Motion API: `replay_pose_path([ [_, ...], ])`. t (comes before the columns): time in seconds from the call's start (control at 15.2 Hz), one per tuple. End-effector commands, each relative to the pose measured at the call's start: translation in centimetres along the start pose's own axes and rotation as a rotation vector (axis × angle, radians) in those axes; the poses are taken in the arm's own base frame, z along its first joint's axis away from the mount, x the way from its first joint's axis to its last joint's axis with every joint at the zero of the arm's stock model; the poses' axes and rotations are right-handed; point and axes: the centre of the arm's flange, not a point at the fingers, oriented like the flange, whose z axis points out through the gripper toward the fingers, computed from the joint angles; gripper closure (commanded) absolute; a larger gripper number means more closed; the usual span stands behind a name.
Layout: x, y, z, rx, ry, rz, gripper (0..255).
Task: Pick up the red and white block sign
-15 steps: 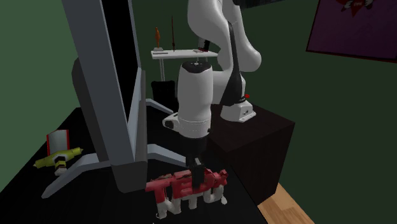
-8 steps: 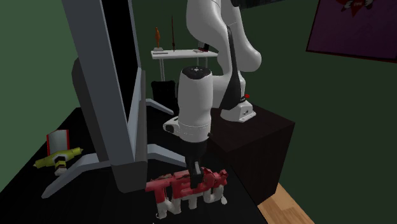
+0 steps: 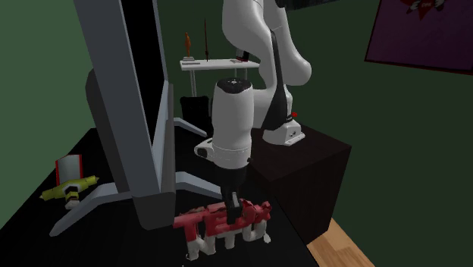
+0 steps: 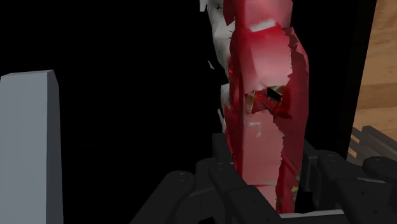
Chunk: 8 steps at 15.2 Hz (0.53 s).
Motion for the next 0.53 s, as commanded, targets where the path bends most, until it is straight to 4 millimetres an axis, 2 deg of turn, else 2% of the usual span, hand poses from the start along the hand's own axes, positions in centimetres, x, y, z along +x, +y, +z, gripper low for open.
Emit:
replay_pose_path([
  [0.0, 0.0, 0.0, -0.8, 0.0, 0.0, 0.0, 255],
  [0.46, 0.2, -0.1, -4.5, 0.0, 0.0, 0.0, 255],
])
